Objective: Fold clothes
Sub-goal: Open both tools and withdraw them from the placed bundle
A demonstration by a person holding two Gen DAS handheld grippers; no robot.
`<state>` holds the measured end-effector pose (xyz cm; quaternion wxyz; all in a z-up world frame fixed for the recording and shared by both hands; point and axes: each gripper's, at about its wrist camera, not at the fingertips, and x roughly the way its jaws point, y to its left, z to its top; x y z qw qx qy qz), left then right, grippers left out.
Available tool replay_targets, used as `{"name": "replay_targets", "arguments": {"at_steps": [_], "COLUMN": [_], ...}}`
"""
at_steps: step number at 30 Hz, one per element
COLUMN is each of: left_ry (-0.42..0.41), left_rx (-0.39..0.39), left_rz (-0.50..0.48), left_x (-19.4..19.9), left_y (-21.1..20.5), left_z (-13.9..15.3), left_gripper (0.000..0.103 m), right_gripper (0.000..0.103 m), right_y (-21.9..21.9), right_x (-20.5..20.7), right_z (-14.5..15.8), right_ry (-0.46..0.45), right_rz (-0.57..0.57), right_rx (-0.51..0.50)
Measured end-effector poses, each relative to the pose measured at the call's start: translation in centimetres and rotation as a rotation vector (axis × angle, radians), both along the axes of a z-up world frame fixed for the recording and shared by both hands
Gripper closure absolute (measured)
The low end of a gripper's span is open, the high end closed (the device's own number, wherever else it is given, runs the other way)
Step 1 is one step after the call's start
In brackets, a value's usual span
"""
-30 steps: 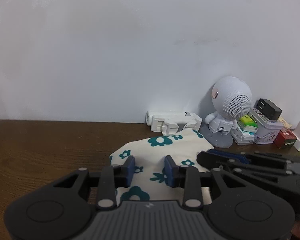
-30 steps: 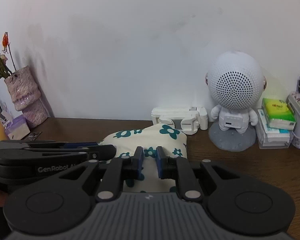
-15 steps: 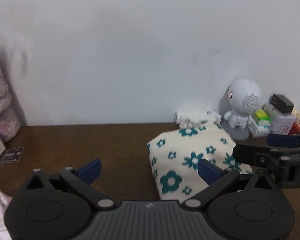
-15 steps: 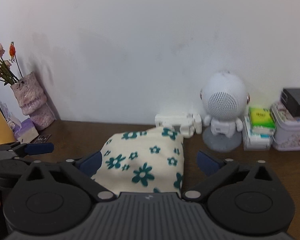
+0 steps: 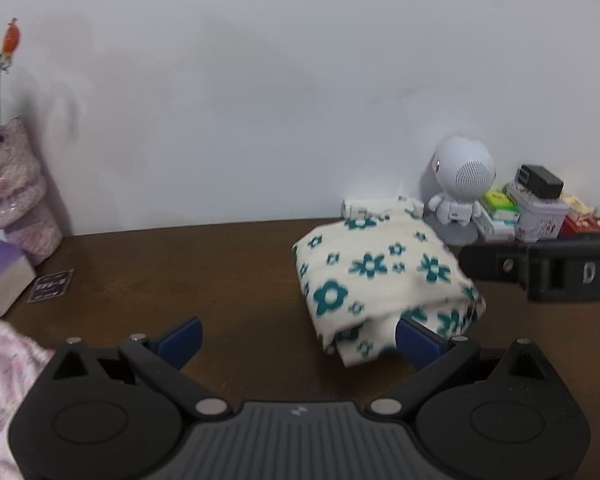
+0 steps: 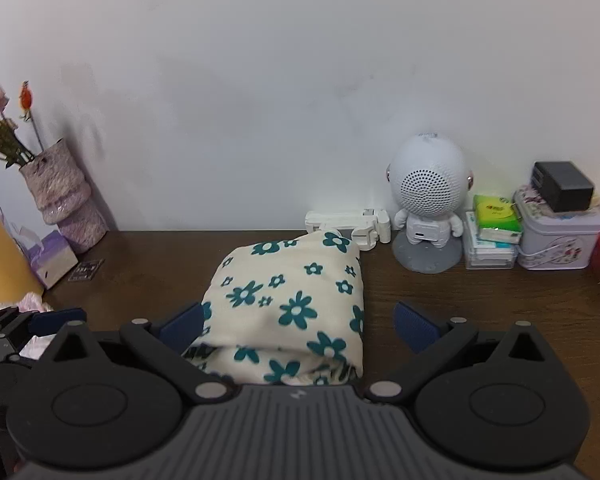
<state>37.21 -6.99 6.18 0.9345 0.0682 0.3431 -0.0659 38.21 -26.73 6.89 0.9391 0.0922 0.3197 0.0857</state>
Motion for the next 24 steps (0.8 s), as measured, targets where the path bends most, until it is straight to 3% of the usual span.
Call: {"name": "replay_targets", "arguments": {"at_steps": [8,12,24], "left_ry": [-0.062,-0.055,-0.024], "left_rx": [-0.039,-0.076,-0.071], "left_rz": [0.115,0.167,0.188], "left_x": [-6.1,-9.2,-20.6], "left_y": [2.4,3.9,6.4], "left_z": [0.7,1.0,0.7], "left_gripper": [0.0,0.0,0.0], "right_gripper": [0.0,0.0,0.0], "right_y": [1.4,2.2,5.6], "right_x": [-5.6,-8.8,-19.7], "right_z": [1.2,1.3,1.4], "right_ry": [-0.026,-0.026,-0.038], "right_rz": [0.013,0.028,0.093], "right_rx": [-0.051,-0.081,-0.15]}}
